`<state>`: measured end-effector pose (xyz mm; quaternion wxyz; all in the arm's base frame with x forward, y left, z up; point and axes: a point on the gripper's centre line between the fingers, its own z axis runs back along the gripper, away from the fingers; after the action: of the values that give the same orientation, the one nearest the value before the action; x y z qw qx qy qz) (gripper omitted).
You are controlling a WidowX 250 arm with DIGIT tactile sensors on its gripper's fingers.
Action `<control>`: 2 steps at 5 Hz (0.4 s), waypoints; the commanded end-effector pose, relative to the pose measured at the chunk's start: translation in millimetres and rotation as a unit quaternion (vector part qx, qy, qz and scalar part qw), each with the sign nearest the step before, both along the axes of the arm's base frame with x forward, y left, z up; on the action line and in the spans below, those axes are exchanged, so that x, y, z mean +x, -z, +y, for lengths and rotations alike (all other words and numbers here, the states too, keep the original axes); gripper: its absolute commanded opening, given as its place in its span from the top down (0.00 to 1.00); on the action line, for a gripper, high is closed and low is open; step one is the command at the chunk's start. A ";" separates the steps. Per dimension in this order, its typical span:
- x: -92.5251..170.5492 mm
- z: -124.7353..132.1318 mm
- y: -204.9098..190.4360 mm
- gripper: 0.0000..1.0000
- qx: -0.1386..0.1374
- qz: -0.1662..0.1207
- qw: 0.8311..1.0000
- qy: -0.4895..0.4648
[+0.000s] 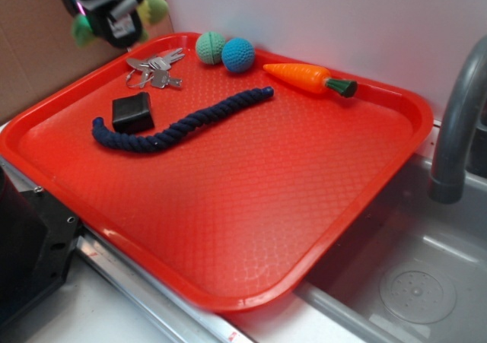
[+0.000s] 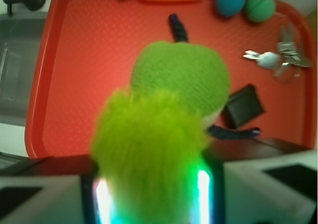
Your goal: Grab the green animal.
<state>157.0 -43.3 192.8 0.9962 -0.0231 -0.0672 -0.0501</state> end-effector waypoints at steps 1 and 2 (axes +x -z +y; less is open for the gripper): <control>13.7 37.5 -46.1 1.00 -0.027 -0.019 0.999 -0.027; 17.9 44.2 -51.5 1.00 0.000 -0.021 0.997 -0.069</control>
<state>175.3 -16.7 228.2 0.9972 -0.0154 -0.0709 0.0177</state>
